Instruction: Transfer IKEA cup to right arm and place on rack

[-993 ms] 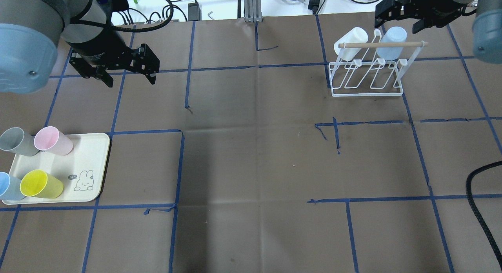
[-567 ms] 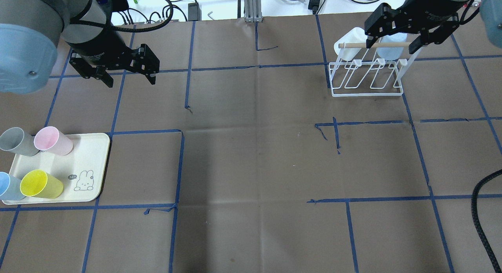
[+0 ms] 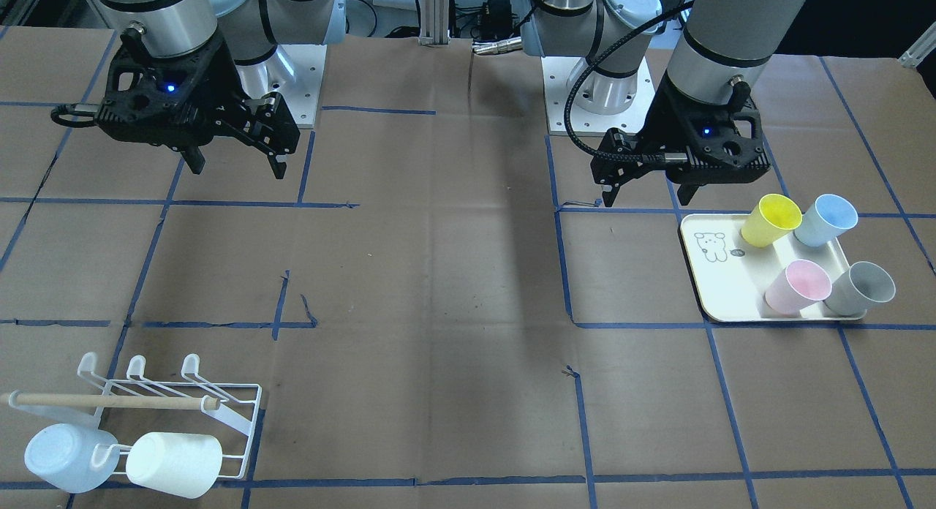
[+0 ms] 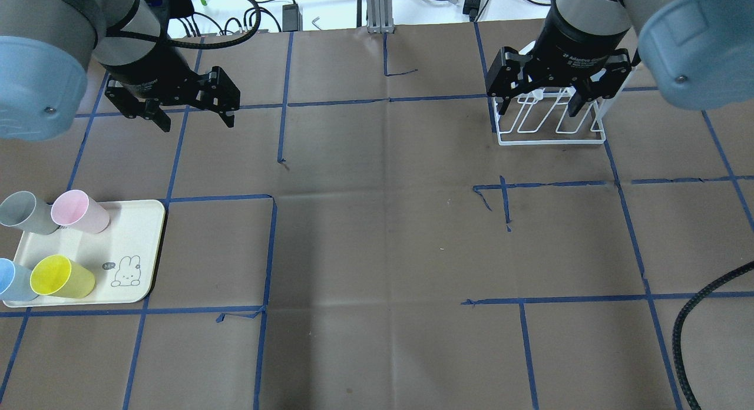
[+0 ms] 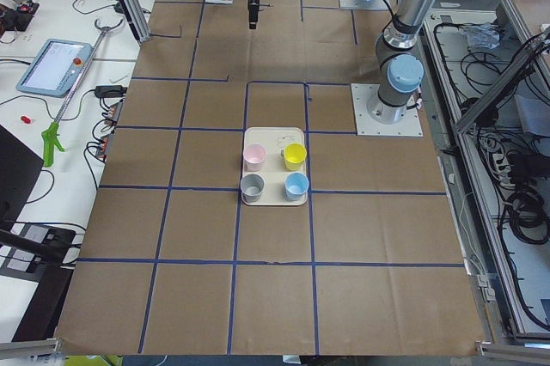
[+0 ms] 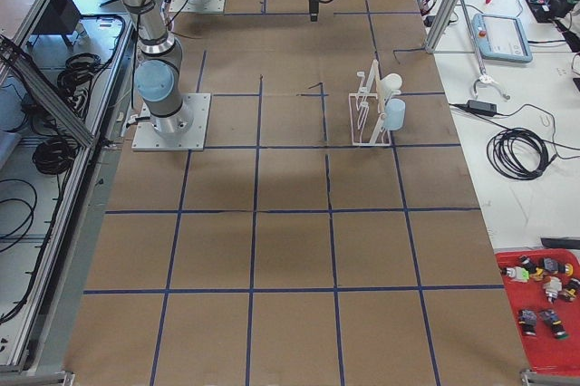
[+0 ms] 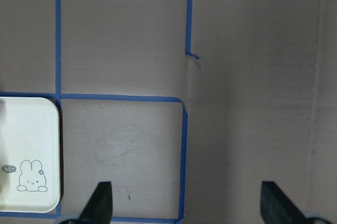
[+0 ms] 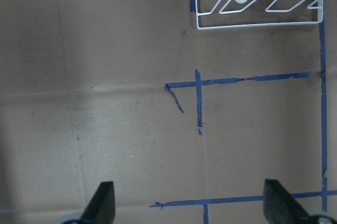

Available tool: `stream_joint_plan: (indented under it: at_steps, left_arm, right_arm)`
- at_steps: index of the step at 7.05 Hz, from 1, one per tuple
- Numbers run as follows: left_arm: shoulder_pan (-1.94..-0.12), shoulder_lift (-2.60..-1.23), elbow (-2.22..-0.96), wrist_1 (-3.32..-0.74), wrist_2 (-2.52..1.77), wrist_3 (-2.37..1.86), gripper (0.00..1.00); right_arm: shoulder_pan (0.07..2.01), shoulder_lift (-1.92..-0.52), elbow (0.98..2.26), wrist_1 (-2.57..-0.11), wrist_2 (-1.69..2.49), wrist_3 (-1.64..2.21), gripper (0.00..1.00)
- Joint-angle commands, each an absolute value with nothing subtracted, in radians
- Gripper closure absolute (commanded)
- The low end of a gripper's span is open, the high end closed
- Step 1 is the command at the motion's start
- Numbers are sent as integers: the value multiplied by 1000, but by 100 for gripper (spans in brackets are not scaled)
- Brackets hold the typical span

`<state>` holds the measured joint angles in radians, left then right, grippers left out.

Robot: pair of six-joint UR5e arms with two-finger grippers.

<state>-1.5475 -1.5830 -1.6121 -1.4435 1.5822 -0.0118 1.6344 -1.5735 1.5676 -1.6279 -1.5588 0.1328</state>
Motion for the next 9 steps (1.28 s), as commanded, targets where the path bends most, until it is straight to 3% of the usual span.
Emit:
stream_joint_plan:
  at_steps: [1, 9]
  left_arm:
    - [-1548, -1583, -1612, -1443, 1582, -11, 1]
    - [-1548, -1583, -1612, -1443, 1582, -11, 1]
  right_arm:
    - [1638, -1574, 1565, -1620, -1565, 135, 0]
    - [1640, -1588, 1568, -1621, -1598, 132, 0]
